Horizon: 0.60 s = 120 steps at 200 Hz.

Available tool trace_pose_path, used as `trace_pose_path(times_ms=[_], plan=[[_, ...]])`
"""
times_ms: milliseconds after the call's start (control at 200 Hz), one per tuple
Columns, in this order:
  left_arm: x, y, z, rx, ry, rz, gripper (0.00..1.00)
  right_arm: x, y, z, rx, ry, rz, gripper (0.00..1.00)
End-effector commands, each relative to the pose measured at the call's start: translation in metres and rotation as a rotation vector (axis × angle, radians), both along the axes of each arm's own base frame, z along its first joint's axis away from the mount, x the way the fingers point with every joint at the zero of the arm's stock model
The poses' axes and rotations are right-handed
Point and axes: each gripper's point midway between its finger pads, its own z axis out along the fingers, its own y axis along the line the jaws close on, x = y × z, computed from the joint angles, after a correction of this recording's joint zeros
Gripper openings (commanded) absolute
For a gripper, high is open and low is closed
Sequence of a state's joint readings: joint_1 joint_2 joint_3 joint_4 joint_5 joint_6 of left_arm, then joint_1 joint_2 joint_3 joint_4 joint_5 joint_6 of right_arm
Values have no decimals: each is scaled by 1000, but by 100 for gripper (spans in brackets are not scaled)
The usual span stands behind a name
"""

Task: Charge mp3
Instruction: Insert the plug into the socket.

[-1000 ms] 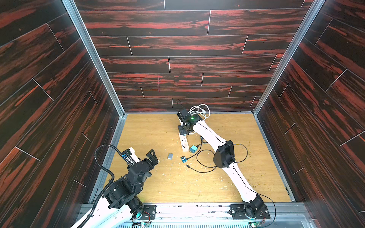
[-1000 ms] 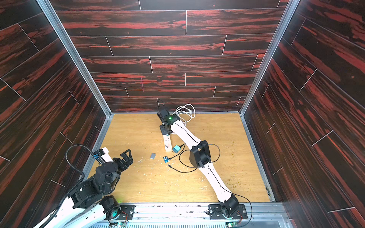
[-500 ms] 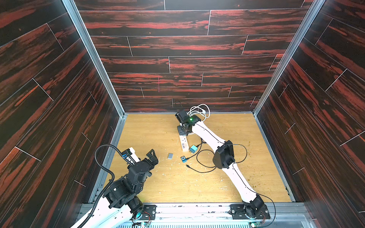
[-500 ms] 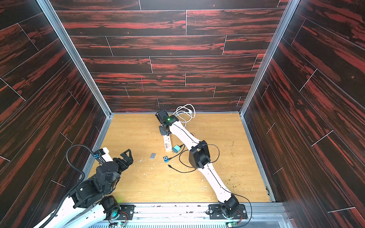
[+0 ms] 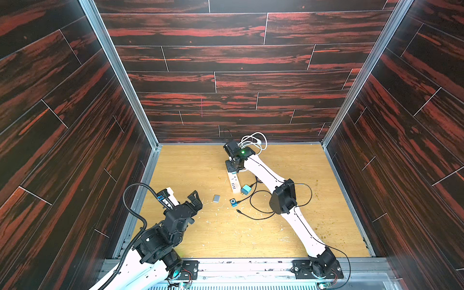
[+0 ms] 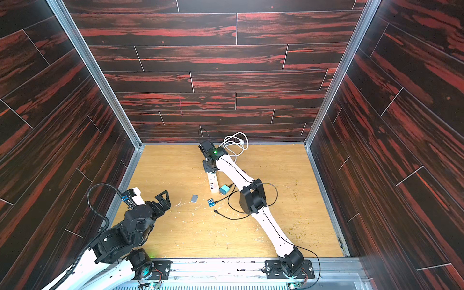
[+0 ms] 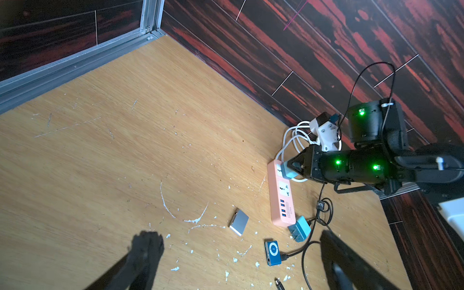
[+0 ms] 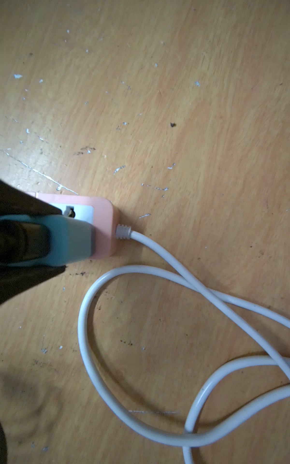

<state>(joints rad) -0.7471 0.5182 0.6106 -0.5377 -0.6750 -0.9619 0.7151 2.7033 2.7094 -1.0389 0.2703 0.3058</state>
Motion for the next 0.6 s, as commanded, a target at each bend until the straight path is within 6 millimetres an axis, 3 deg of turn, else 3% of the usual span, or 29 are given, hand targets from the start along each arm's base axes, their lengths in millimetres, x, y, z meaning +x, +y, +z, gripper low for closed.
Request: trace_pose_path(times_ms=[0,100,276,456,596], plan=[[-1,3,-12,30,38,12,100,-86,-36,-126,-257,400,44,0],[-1,3,-12,30,39,12,100,-80,-20,-109,-175,372,64,4],[-3,6,-14,44,60,17,100,-53,4,-41,-25,224,86,39],[-2,4,-12,39,66,19,100,-42,11,20,74,141,129,51],[2,-4,-14,36,96,2,100,-40,1,55,63,83,123,55]])
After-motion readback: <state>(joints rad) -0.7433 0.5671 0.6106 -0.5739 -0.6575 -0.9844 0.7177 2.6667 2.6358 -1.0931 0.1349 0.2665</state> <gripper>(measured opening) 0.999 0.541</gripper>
